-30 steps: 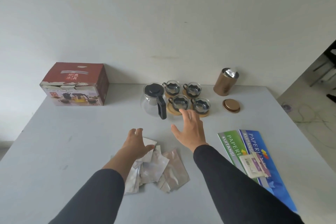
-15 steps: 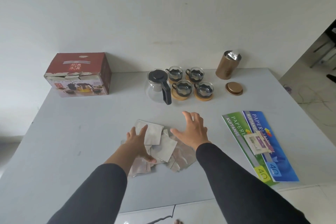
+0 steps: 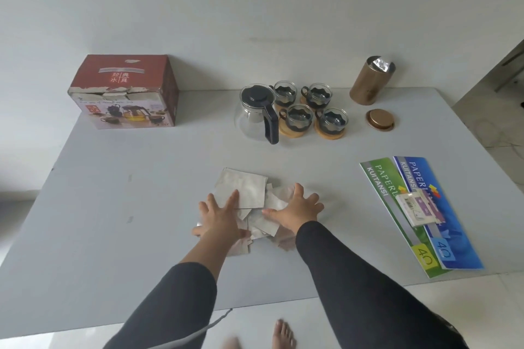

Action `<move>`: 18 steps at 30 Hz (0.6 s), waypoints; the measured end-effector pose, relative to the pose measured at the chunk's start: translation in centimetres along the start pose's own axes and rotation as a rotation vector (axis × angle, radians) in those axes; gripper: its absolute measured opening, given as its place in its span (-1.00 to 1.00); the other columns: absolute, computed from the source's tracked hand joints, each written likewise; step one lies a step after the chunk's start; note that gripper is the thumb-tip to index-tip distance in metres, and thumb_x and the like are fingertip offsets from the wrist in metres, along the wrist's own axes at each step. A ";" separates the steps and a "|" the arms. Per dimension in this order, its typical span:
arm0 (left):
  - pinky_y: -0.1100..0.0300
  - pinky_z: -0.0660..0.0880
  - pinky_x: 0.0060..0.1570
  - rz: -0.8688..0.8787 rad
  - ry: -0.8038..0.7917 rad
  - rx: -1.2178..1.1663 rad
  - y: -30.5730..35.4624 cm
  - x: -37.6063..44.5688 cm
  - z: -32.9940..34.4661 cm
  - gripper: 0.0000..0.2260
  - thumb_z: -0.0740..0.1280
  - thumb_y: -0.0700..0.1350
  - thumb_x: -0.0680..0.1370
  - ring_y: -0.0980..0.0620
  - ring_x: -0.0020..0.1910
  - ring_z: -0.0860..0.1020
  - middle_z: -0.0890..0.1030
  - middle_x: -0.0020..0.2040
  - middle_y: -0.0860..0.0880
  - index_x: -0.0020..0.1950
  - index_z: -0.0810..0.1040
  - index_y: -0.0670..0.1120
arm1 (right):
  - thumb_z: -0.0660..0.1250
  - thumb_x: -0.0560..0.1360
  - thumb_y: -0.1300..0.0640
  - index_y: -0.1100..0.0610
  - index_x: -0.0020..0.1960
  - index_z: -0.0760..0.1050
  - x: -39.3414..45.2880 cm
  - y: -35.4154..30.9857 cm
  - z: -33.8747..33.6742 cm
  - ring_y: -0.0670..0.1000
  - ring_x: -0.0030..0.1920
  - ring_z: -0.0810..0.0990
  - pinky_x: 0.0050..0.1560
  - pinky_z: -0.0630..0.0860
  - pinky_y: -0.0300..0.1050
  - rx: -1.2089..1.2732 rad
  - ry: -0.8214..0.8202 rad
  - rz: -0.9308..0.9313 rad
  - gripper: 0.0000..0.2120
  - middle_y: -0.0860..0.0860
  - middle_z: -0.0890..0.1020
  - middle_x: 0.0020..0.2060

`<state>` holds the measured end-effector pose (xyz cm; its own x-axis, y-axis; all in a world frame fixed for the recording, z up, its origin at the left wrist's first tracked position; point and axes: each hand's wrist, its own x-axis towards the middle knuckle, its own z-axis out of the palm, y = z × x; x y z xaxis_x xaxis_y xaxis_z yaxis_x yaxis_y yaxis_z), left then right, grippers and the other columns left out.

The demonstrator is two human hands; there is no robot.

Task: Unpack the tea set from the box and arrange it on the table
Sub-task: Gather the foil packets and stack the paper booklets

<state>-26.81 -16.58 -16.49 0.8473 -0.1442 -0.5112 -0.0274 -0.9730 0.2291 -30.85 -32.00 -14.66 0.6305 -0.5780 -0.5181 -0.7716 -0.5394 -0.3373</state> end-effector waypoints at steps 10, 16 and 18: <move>-0.11 0.37 0.20 0.074 0.050 0.085 -0.2 -0.7 1.2 -0.24 0.43 0.22 0.37 -0.08 0.48 0.00 0.01 0.50 0.00 0.44 0.06 0.34 | 0.41 0.29 -0.30 0.20 0.41 0.19 0.2 -3.7 1.9 0.17 0.36 0.35 0.32 0.38 0.03 0.260 -0.086 -0.017 -0.10 0.13 0.42 0.31; -0.05 0.33 0.15 0.128 0.148 0.051 -1.0 -1.2 2.1 -0.28 0.44 0.23 0.36 0.00 0.47 0.07 0.14 0.44 0.03 0.43 0.16 0.23 | 0.40 0.30 -0.22 0.18 0.15 0.50 -0.1 -4.0 3.1 0.16 0.17 0.53 0.12 0.53 -0.03 0.123 -0.097 -0.020 -0.41 0.08 0.62 0.04; -0.01 0.33 0.12 0.129 0.176 0.038 -1.2 -1.4 2.3 -0.34 0.44 0.22 0.37 0.01 0.43 0.13 0.19 0.39 0.03 0.38 0.23 0.17 | 0.41 0.31 -0.18 0.17 0.12 0.52 -0.3 -4.0 3.5 0.17 0.17 0.51 0.13 0.52 -0.04 0.059 -0.059 -0.035 -0.47 0.09 0.61 0.04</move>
<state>-29.18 -15.66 -17.92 0.9151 -0.2372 -0.3262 -0.1586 -0.9552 0.2499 -28.23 -27.51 -15.85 0.6526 -0.5215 -0.5497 -0.7538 -0.5205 -0.4011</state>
